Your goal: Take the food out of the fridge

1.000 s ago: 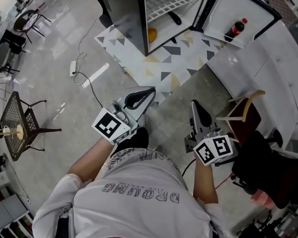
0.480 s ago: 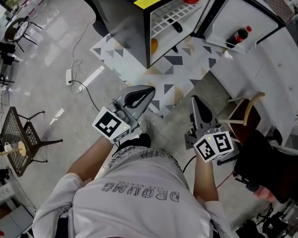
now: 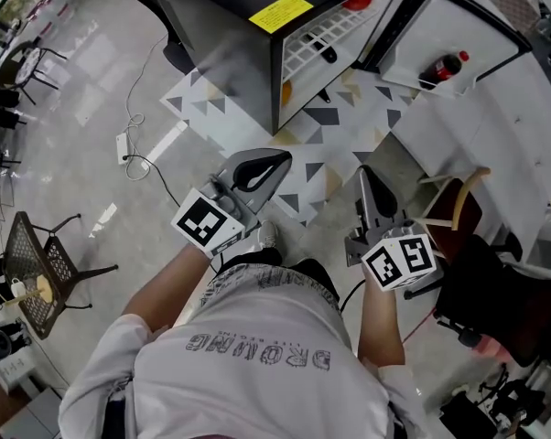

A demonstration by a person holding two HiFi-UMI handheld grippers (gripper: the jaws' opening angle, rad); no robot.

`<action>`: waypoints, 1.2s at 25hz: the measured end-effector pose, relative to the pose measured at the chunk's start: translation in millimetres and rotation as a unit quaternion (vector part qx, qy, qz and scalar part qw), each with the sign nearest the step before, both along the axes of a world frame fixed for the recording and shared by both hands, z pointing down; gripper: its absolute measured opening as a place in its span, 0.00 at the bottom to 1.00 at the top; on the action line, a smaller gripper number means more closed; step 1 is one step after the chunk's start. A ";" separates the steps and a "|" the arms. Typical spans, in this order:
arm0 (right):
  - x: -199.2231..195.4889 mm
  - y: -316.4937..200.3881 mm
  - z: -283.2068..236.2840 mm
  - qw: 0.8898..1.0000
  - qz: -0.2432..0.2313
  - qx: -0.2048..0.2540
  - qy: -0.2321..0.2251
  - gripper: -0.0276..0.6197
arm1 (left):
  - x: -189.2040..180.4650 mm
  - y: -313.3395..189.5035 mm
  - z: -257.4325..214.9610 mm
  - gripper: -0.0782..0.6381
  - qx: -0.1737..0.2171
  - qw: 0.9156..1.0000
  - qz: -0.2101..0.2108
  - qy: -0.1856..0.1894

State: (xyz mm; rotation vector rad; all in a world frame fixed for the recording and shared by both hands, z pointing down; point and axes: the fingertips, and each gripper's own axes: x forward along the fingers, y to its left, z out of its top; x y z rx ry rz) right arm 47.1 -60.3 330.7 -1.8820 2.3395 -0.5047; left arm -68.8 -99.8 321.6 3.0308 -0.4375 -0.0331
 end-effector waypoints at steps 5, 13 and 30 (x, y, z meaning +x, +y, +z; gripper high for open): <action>8.4 -14.5 1.2 1.000 0.002 0.002 0.001 0.05 | 6.1 -11.9 1.1 0.12 -0.001 1.000 -0.001 -0.005; 31.5 -46.8 11.7 1.000 -0.015 0.004 0.000 0.05 | 28.7 -30.3 11.8 0.12 -0.006 1.000 -0.018 -0.019; 112.7 -138.2 57.2 0.996 -0.082 -0.011 -0.011 0.05 | 109.3 -83.9 46.9 0.12 -0.032 0.993 -0.099 -0.057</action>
